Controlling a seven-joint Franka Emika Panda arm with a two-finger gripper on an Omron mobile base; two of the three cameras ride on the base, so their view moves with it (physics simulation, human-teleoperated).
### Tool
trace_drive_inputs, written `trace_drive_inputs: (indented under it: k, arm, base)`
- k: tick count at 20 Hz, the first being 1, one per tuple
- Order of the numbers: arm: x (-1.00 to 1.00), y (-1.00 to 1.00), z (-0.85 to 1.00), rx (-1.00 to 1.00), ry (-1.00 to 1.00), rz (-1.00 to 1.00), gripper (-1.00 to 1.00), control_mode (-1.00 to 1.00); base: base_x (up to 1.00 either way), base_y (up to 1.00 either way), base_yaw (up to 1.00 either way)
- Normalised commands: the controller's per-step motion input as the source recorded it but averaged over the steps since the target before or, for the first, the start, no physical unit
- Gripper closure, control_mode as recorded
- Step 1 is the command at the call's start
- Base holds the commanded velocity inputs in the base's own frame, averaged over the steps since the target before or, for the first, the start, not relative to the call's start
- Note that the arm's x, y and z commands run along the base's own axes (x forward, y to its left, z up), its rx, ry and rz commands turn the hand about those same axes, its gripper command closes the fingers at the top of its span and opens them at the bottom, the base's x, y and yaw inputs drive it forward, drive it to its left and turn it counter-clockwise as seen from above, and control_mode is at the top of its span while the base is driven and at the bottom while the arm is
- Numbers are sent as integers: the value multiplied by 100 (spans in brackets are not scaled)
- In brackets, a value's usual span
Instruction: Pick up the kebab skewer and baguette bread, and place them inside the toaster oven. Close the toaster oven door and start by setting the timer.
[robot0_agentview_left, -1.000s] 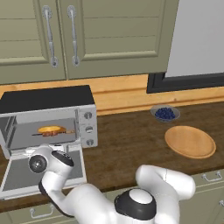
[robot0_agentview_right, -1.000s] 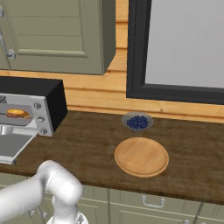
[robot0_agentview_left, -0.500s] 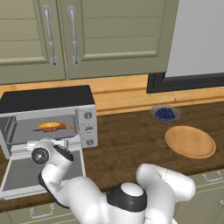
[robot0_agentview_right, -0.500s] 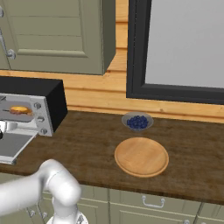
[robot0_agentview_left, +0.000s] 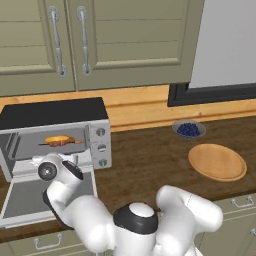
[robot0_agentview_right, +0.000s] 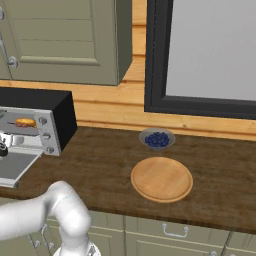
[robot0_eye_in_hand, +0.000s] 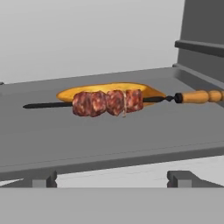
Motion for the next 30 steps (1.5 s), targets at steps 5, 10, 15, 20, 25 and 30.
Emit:
trace_drive_inputs:
  k: [5,10,15,20,25,30]
  arm:
    - [35,0,0,0,0,0,-100,-100]
    - [28,0,0,0,0,0,-100,-100]
    - [12,0,0,0,0,0,-100,-100]
    - [-31,16,6,0,0,0,-100,-100]
    - [-75,42,21,0,0,-7,-100,-100]
    - [-72,37,15,0,0,-7,-100,-100]
  base:
    - [0,0,0]
    - [0,0,0]
    - [0,0,0]
    - [0,0,0]
    - [0,0,0]
    - [0,0,0]
